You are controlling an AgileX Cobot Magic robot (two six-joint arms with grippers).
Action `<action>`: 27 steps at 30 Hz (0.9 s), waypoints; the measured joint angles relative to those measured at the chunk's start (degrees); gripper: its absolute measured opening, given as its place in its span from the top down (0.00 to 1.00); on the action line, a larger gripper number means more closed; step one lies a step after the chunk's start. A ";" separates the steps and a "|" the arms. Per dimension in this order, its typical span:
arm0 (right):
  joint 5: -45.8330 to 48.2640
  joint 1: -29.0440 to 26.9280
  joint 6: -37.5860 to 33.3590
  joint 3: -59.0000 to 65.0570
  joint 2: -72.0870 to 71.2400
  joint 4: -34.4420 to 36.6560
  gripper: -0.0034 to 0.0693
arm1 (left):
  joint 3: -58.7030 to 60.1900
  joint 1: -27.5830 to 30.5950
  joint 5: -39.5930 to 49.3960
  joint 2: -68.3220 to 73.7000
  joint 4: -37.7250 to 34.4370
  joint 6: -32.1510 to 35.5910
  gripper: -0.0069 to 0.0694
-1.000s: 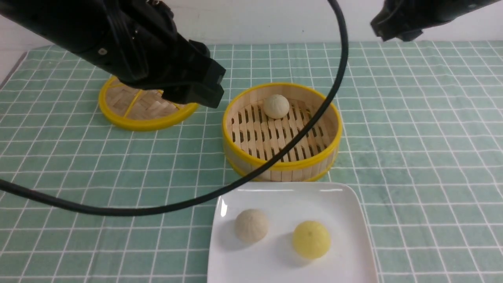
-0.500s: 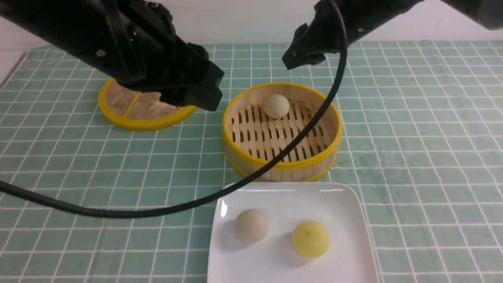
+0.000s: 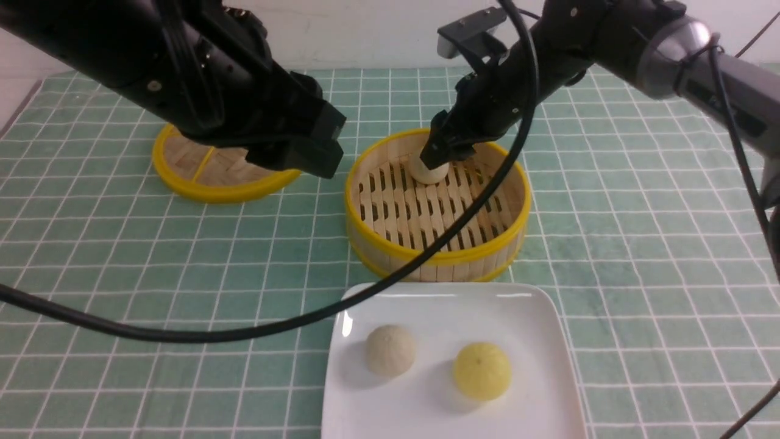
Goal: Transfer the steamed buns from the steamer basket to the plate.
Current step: Use the right arm to grab the steamed stuffed bun that is closest to it
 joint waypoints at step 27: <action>-10.15 0.00 -1.34 -0.11 4.69 -0.43 0.40 | 0.00 0.00 0.75 0.00 0.07 0.00 0.43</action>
